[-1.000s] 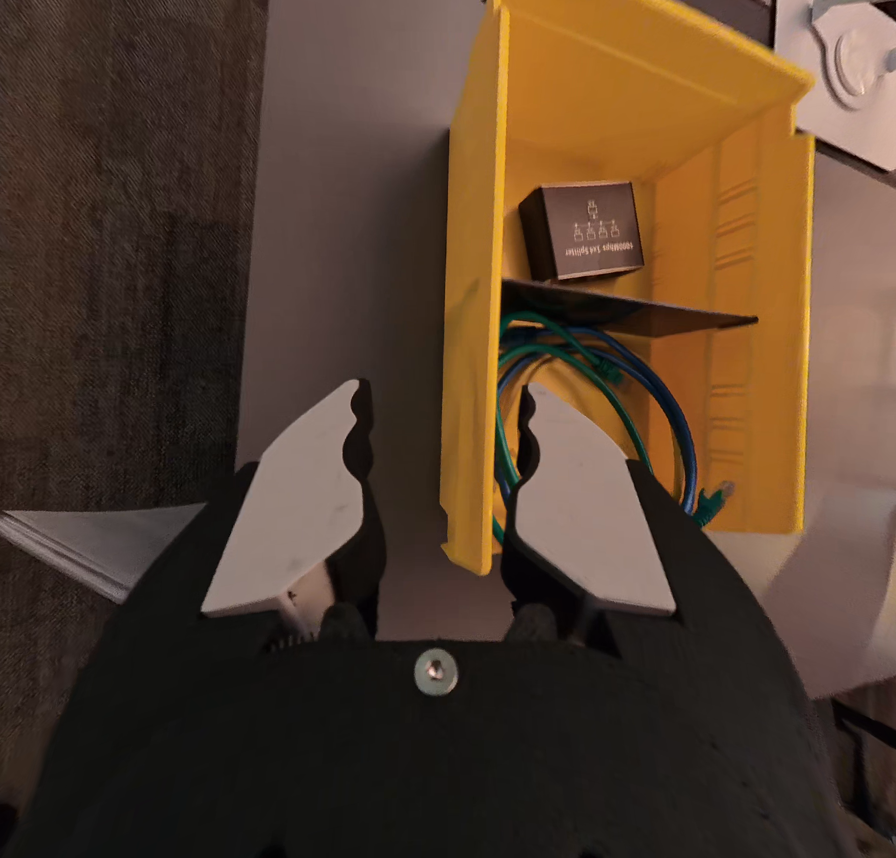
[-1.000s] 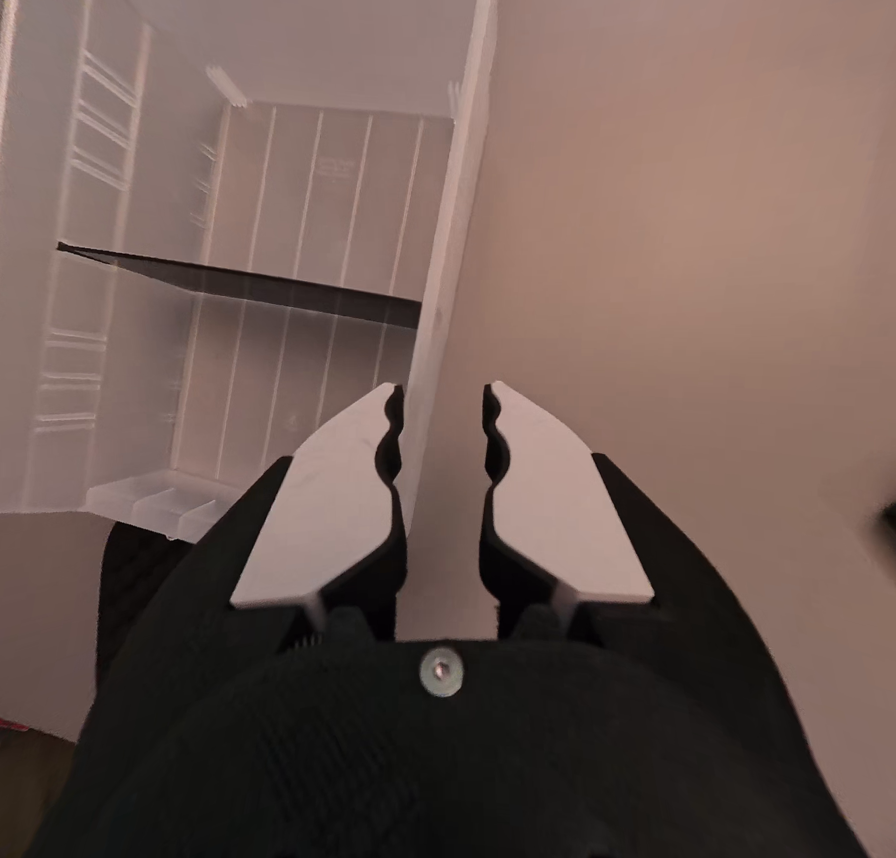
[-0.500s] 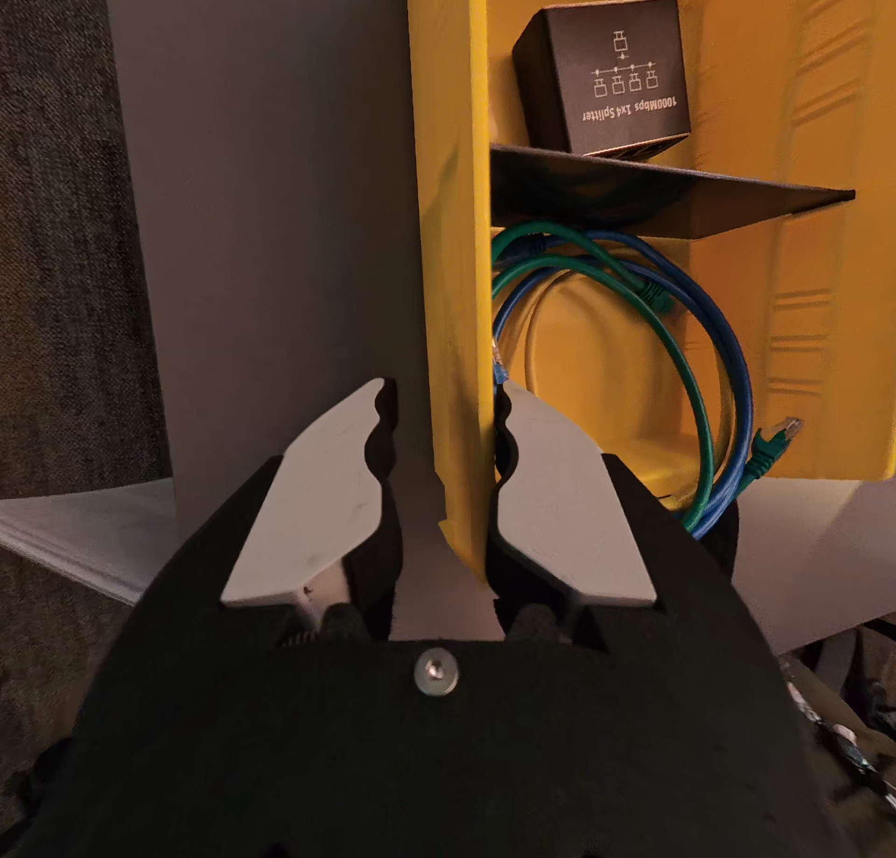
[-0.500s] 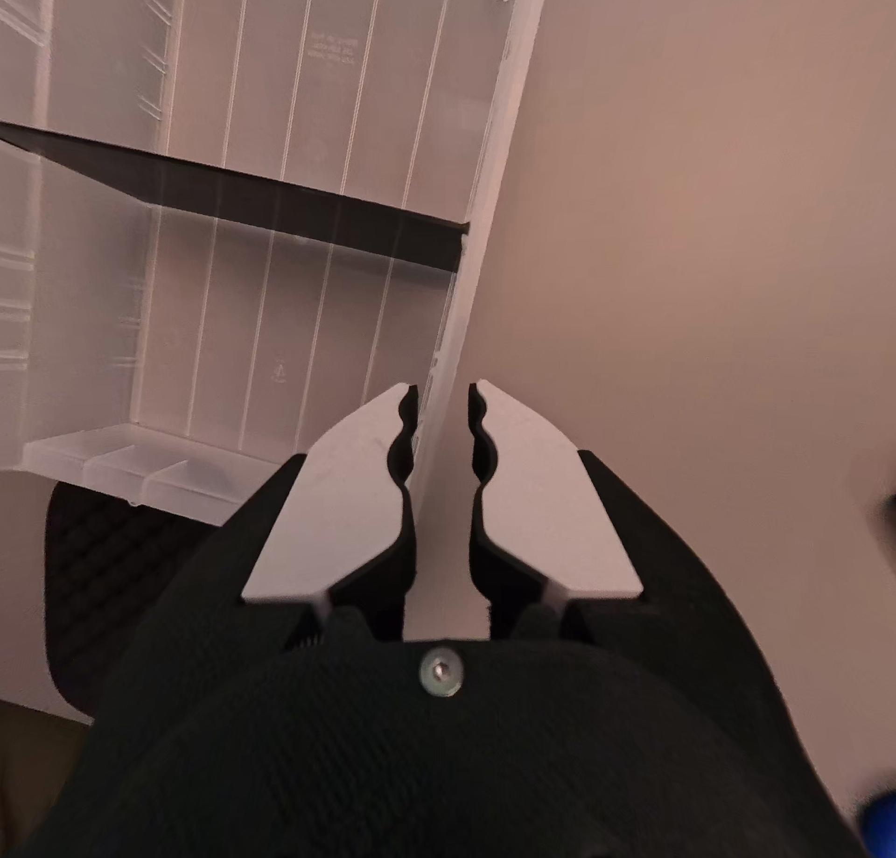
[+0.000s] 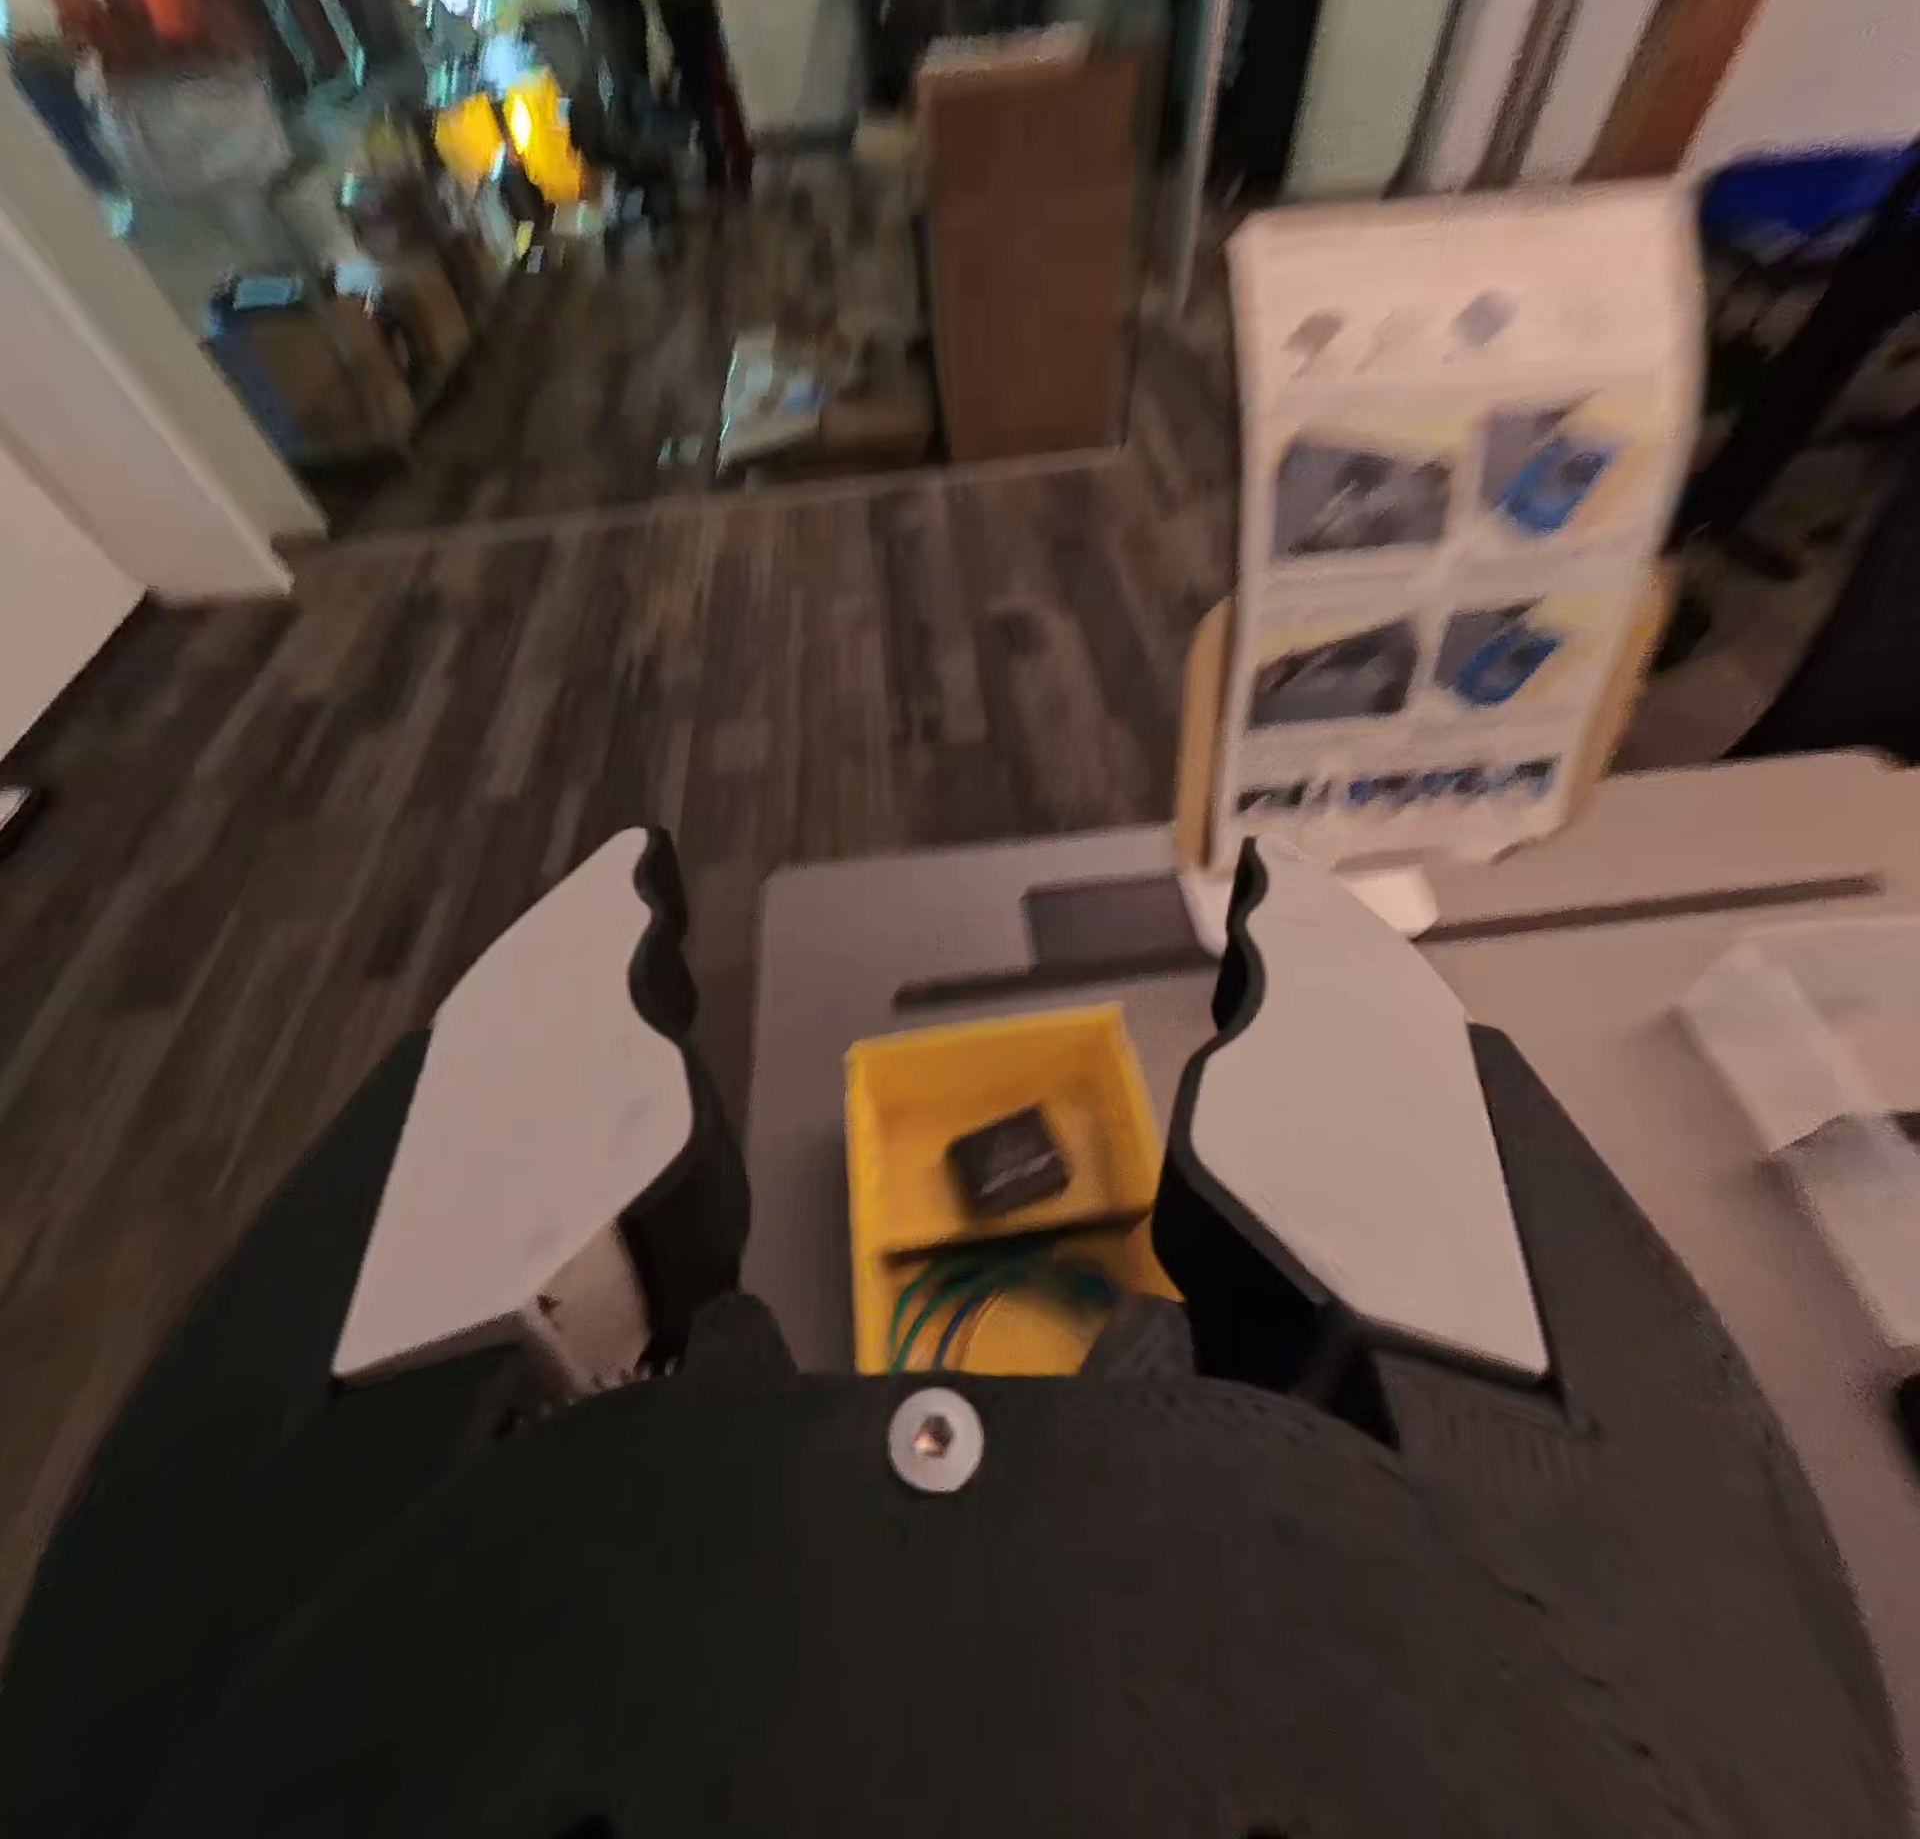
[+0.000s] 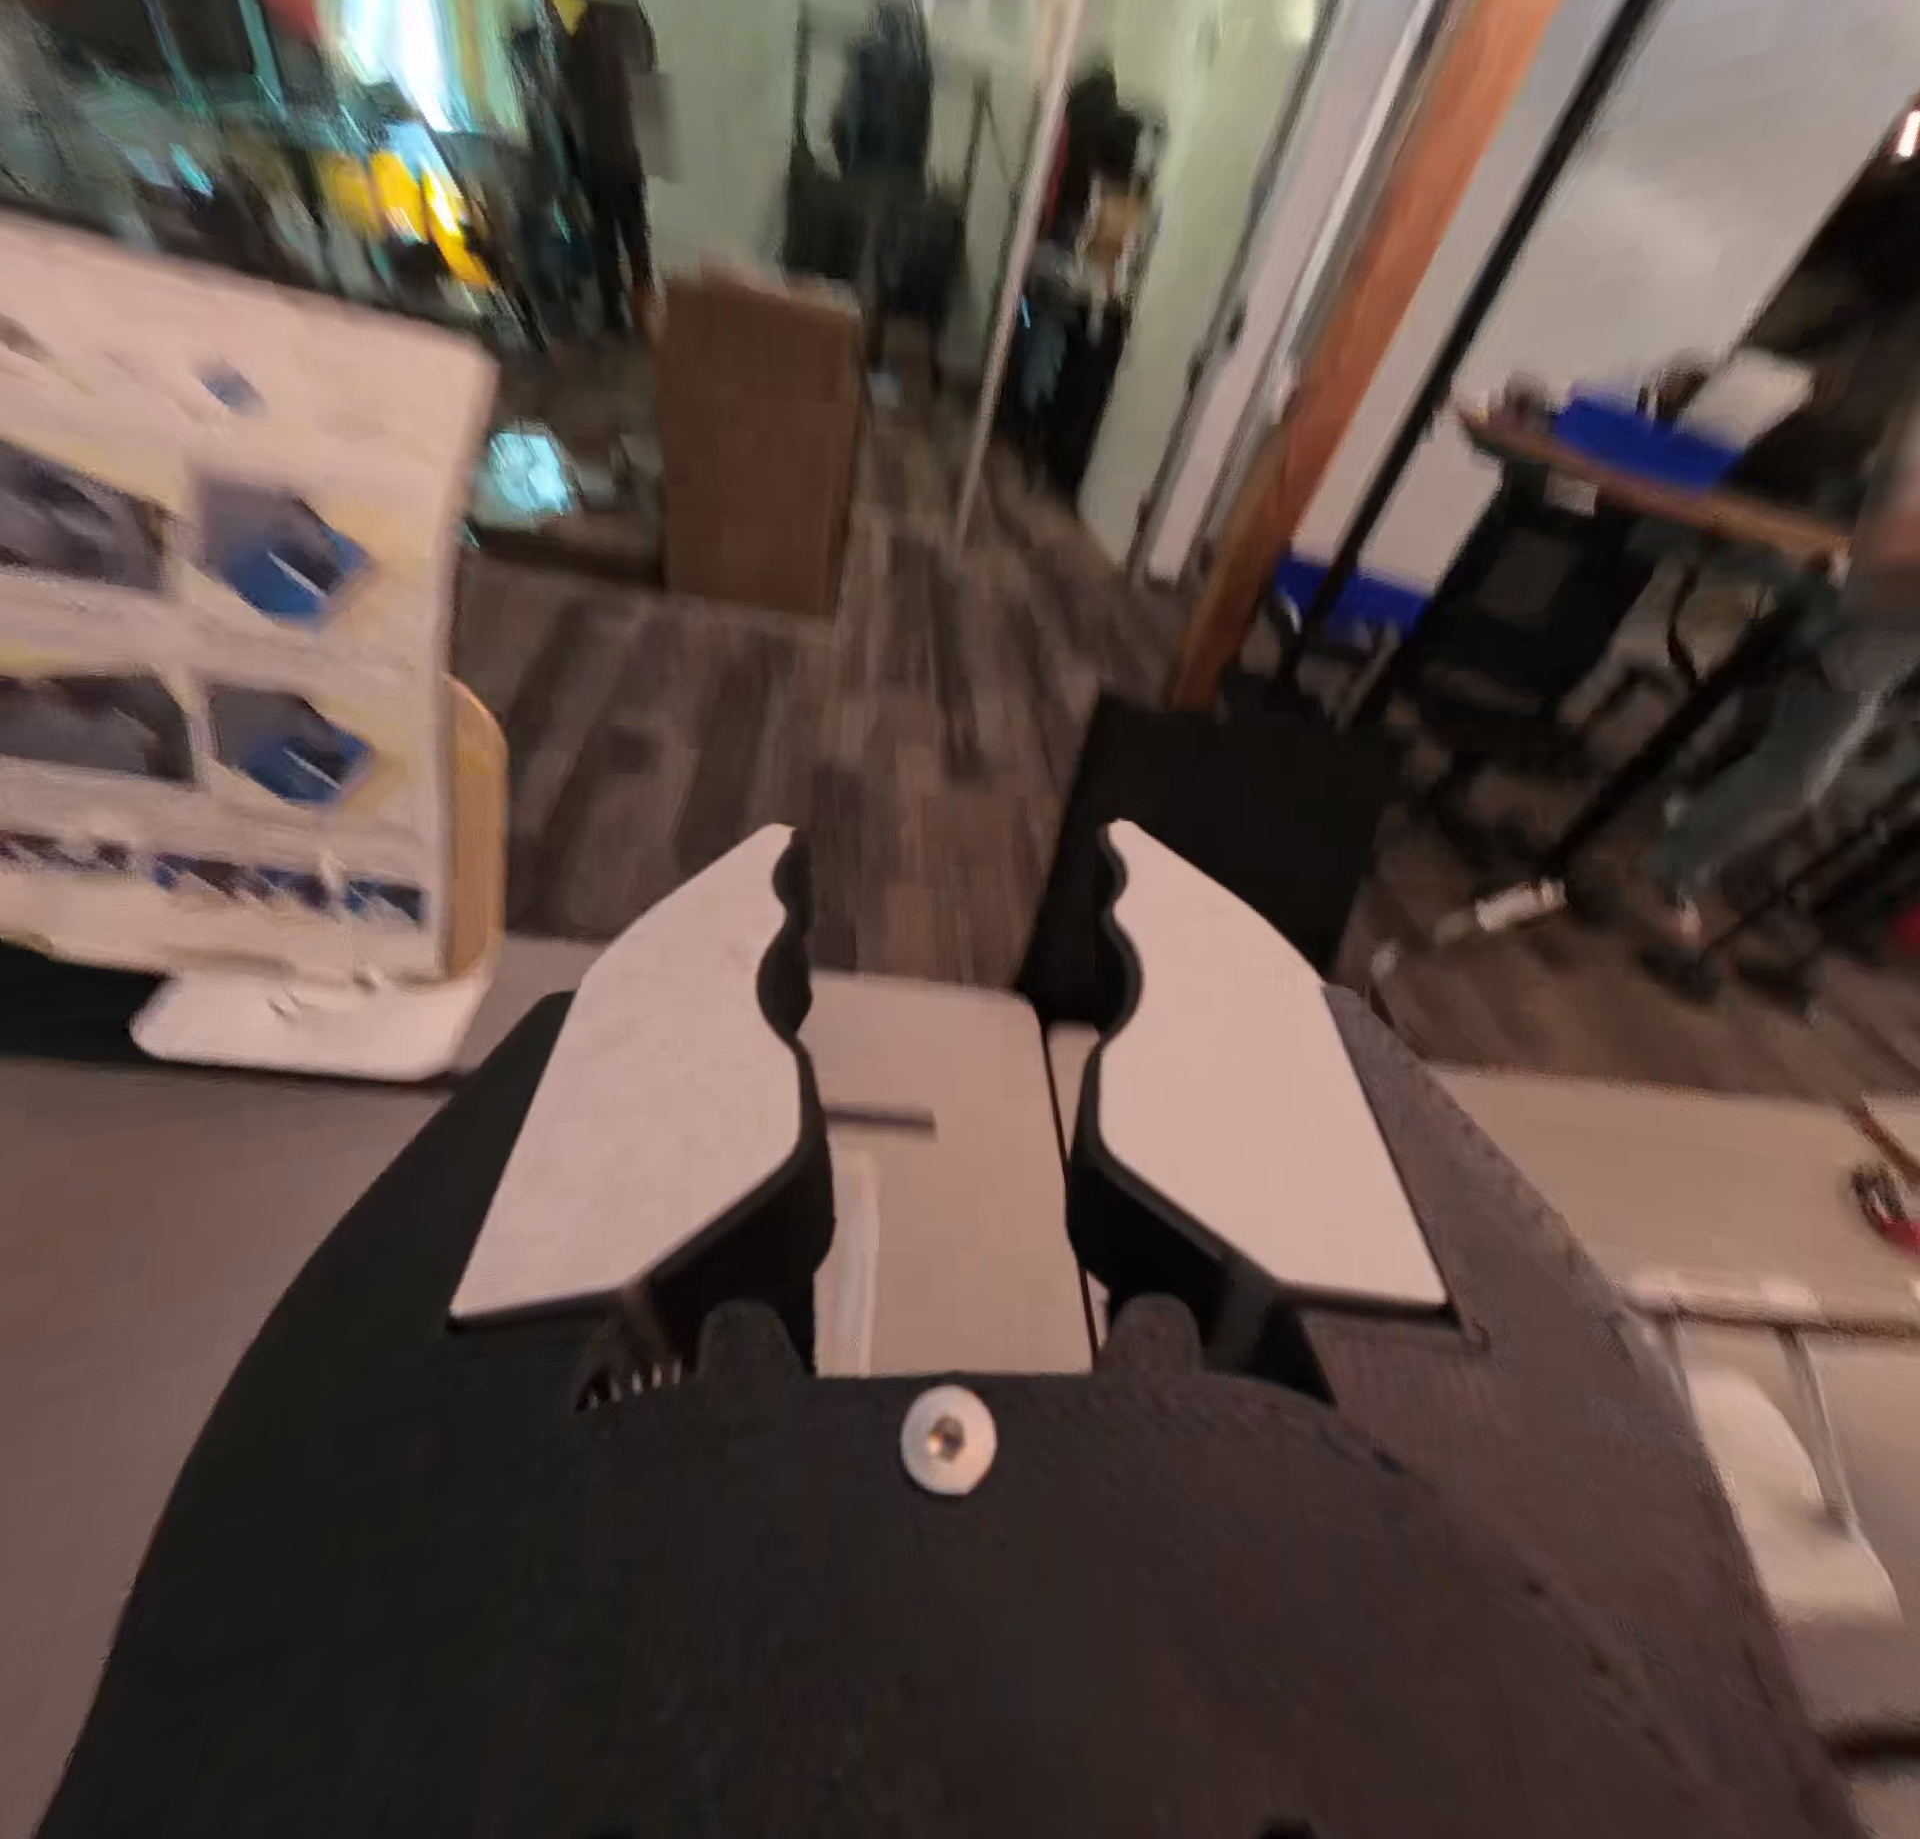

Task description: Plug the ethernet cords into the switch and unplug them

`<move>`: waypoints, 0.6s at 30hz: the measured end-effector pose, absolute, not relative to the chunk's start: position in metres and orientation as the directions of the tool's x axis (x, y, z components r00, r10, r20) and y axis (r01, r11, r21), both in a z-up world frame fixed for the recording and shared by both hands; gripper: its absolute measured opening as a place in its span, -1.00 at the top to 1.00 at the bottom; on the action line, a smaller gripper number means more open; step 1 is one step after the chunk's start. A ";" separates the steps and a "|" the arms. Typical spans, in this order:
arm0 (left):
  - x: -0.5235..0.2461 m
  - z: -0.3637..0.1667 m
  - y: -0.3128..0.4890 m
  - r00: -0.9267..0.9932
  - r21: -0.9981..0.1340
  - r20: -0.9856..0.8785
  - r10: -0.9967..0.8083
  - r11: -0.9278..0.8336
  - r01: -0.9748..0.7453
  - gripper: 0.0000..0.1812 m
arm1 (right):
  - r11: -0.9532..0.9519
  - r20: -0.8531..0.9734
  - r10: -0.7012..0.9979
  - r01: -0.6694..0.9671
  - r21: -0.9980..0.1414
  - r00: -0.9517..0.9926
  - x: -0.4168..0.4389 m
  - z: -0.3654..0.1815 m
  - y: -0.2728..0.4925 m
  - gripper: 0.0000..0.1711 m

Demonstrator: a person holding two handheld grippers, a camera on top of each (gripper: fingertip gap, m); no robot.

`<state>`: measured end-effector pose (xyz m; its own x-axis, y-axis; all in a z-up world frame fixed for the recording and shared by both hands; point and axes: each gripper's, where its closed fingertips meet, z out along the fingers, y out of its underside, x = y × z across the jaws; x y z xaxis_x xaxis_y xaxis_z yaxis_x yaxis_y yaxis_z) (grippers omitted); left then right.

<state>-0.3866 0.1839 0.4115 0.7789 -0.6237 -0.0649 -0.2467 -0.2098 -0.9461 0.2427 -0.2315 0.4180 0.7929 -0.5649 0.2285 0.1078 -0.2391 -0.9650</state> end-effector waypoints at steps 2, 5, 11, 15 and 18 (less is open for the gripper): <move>-0.332 0.437 0.155 0.741 -0.977 -0.069 -0.668 -0.106 -0.186 -0.12 | -0.125 0.246 -0.521 0.213 -0.969 0.817 0.194 0.455 -0.207 0.25; -0.262 0.429 0.129 0.737 -0.980 -0.169 -0.654 0.029 -0.199 -0.30 | -0.090 0.257 -0.485 0.244 -0.965 0.836 0.144 0.454 -0.165 0.03; -0.161 0.316 0.107 0.751 -0.971 -0.226 -0.620 0.085 -0.222 -0.44 | -0.148 0.217 -0.437 0.168 -0.975 0.873 0.094 0.335 -0.076 -0.28; -0.123 0.210 0.101 0.773 -0.975 -0.192 -0.604 0.024 -0.223 -0.48 | -0.254 0.151 -0.422 0.043 -0.966 0.894 0.075 0.218 -0.034 -0.39; -0.108 0.126 0.095 0.780 -0.964 -0.148 -0.608 -0.086 -0.250 -0.55 | -0.310 0.125 -0.442 -0.021 -0.951 0.888 0.065 0.140 -0.019 -0.40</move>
<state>-0.1078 0.0951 0.1257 0.7797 -0.6085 -0.1476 -0.2498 -0.0861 -0.9645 0.0646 -0.0188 0.1396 0.8882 -0.4422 0.1249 -0.0205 -0.3097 -0.9506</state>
